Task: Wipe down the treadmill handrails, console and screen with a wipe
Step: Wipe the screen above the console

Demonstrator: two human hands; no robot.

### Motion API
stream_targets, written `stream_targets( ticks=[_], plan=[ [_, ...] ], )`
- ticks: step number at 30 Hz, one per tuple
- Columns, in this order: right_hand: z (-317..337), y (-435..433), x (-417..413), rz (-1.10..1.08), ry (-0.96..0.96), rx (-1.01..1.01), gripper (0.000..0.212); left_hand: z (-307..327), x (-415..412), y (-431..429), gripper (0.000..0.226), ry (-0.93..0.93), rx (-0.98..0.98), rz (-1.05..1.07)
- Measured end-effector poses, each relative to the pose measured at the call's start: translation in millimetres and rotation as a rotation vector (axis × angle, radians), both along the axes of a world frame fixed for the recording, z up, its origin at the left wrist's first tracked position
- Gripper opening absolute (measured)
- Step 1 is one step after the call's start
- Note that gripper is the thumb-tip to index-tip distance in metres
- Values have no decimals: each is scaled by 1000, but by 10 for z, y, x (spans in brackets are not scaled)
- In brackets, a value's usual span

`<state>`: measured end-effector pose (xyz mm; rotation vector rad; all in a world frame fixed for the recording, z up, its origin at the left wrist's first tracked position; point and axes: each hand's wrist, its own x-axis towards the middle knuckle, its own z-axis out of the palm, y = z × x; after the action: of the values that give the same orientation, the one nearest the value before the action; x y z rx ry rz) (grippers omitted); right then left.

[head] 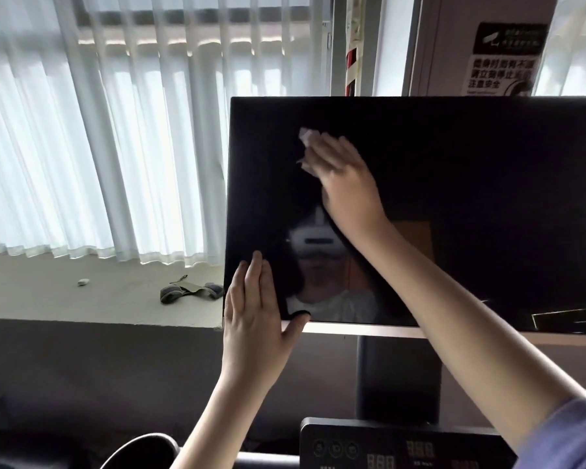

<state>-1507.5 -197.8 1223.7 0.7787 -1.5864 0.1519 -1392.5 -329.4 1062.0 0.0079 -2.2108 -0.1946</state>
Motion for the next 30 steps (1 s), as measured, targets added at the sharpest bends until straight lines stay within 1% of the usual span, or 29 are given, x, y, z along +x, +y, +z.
stream_targets(
  ticks=[1, 2, 4, 6, 7, 10, 11, 12, 15, 16, 18, 19, 20, 21, 24, 25, 26, 29, 30],
  plan=[
    [-15, 33, 10, -22, 34, 58, 34, 0, 1, 2, 86, 0, -2, 0],
    [24, 87, -5, -58, 66, 67, 32, 0, 2, 3, 86, -2, -2, 0],
    [144, 179, -47, -97, 54, -42, 30, -2, -1, 4, 86, -3, -1, 1],
    [173, 204, -49, -64, 1, -165, 32, -8, -4, 2, 86, 0, -3, -1],
    [117, 162, -26, -22, 3, -150, 32, -10, -7, 2, 85, 4, -3, -1],
    [-170, 57, 66, 56, 66, 95, 25, -17, -15, 6, 85, 6, -3, 2],
    [-197, 93, 84, 54, 86, 122, 22, -18, -14, 4, 85, 4, -3, 3],
    [-175, 147, 87, 50, 85, 94, 21, -20, -12, 6, 85, 3, -3, 4],
    [-107, 239, 74, 22, 32, -141, 23, -19, -11, 11, 86, -6, -1, 8],
    [-151, 210, 86, 32, 16, -153, 22, -19, -12, 9, 86, -6, -2, 11],
    [-342, 115, 131, 83, -3, -15, 17, -23, -14, 4, 86, -7, -4, 11],
    [-428, 106, 153, 86, 2, 63, 15, -23, -15, 3, 86, -7, -4, 9],
    [-455, 141, 169, 66, 9, 101, 16, -22, -17, 4, 86, -7, -3, 7],
    [-431, 188, 175, 53, 5, 87, 18, -23, -17, 7, 86, -6, -3, 7],
    [-335, 252, 198, 49, -22, -110, 16, -28, -18, 9, 86, -3, -10, 11],
    [-363, 229, 232, 72, -32, -119, 15, -31, -19, 7, 86, -4, -12, 11],
    [-433, 186, 271, 108, -48, -66, 16, -33, -23, 3, 86, -6, -13, 11],
    [-633, 176, 373, 170, -56, 174, 26, -30, -28, 1, 86, -18, -11, 13],
    [-611, 230, 370, 153, -50, 192, 25, -28, -25, 3, 86, -21, -9, 15]
  ],
)
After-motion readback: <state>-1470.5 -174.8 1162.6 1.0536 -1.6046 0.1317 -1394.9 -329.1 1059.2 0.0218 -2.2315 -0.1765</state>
